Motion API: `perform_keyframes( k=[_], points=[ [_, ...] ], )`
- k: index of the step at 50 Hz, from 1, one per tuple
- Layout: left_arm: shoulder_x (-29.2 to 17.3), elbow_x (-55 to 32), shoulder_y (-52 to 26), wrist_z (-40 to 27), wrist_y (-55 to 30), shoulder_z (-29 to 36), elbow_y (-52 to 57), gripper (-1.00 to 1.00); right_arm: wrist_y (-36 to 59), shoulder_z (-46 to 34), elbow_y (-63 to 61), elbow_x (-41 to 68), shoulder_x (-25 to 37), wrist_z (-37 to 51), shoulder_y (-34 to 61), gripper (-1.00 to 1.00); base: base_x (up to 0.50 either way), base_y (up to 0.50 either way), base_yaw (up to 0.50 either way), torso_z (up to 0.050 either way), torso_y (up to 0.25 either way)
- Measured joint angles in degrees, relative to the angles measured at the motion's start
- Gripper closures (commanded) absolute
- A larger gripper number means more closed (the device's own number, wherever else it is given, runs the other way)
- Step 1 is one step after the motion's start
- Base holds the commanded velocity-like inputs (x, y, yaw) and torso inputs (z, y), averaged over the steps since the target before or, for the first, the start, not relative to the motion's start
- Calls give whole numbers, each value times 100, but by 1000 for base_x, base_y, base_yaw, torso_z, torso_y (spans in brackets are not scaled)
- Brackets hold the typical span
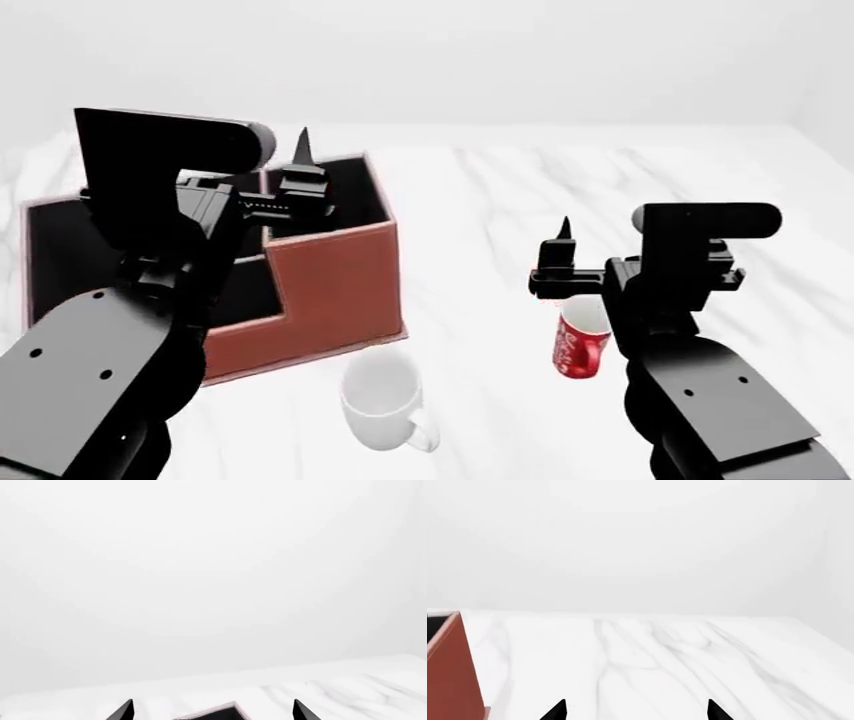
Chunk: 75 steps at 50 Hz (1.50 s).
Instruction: Pick up the red mug and place it to the right of the caddy.
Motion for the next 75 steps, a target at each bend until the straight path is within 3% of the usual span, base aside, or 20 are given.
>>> perform_keyframes(
  k=[30, 63, 75],
  points=[
    [-72, -82, -35, -87, 45, 27, -30, -100, -58, -78, 90, 75, 53, 12, -19, -100, 500, 53, 0, 0, 1],
    [-144, -151, 62, -163, 204, 52, -104, -100, -163, -116, 89, 76, 134, 120, -64, -100, -169, 0, 0, 0, 1],
    [-179, -172, 107, -177, 286, 48, -164, -100, 923, 572, -1220, 399, 354, 321, -546, -100, 0, 0, 0, 0, 0]
  ],
)
